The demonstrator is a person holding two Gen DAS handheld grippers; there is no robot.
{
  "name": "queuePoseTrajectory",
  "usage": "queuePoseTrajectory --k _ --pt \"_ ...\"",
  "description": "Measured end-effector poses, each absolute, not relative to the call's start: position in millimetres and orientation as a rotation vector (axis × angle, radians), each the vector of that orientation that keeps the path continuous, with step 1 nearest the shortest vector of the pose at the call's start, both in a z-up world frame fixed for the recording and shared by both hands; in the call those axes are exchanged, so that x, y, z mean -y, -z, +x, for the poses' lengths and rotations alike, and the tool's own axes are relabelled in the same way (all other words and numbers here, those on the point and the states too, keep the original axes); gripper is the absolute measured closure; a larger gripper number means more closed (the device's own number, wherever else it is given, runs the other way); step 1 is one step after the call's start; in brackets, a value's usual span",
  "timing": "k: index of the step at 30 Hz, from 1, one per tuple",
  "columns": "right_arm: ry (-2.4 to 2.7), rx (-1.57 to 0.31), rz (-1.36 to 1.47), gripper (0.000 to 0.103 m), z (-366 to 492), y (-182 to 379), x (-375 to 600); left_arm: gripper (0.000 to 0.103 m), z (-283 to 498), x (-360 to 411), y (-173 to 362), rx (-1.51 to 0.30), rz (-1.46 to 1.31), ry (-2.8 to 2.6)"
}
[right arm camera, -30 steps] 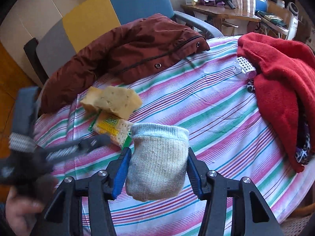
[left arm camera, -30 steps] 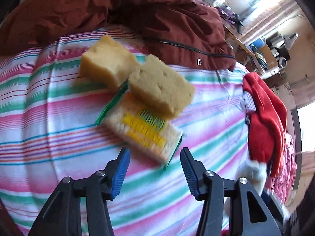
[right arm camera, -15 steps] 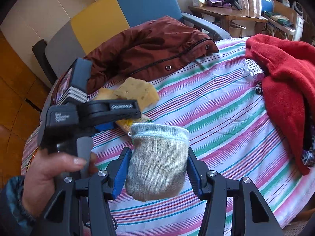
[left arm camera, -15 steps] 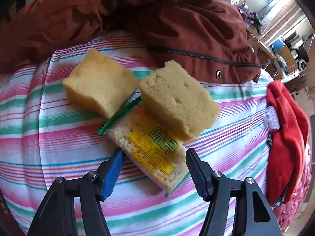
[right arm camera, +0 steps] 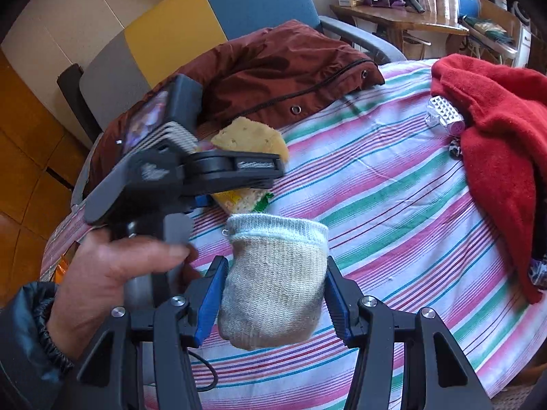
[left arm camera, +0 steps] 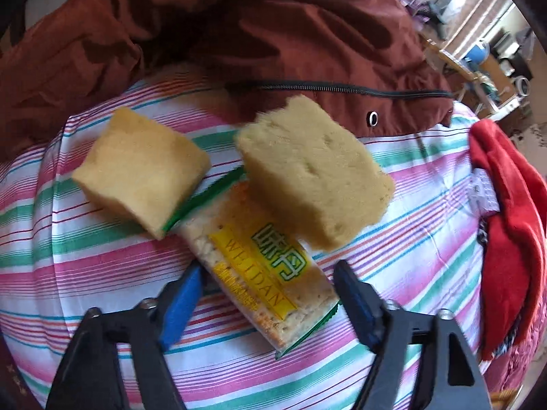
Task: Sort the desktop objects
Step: 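Grasp the WEIDAN rice-cracker bag with left while right holds the white sock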
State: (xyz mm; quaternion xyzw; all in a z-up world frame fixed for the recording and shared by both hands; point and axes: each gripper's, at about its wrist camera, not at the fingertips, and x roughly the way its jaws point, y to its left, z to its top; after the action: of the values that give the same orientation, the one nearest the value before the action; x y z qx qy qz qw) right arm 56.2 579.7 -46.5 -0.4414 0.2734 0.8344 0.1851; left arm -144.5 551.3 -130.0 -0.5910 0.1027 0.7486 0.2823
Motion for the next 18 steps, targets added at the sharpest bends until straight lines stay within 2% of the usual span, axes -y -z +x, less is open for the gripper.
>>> queuePoseTrajectory --k 5,18 --pt "-2.355 -0.733 -1.286 0.047 51 49 -575 0.049 -135 -521 127 -0.329 -1.518 -1.943" --pt "-2.421 -0.681 -1.457 0.048 35 61 -553 0.05 -67 -385 127 -0.311 -1.472 -1.831"
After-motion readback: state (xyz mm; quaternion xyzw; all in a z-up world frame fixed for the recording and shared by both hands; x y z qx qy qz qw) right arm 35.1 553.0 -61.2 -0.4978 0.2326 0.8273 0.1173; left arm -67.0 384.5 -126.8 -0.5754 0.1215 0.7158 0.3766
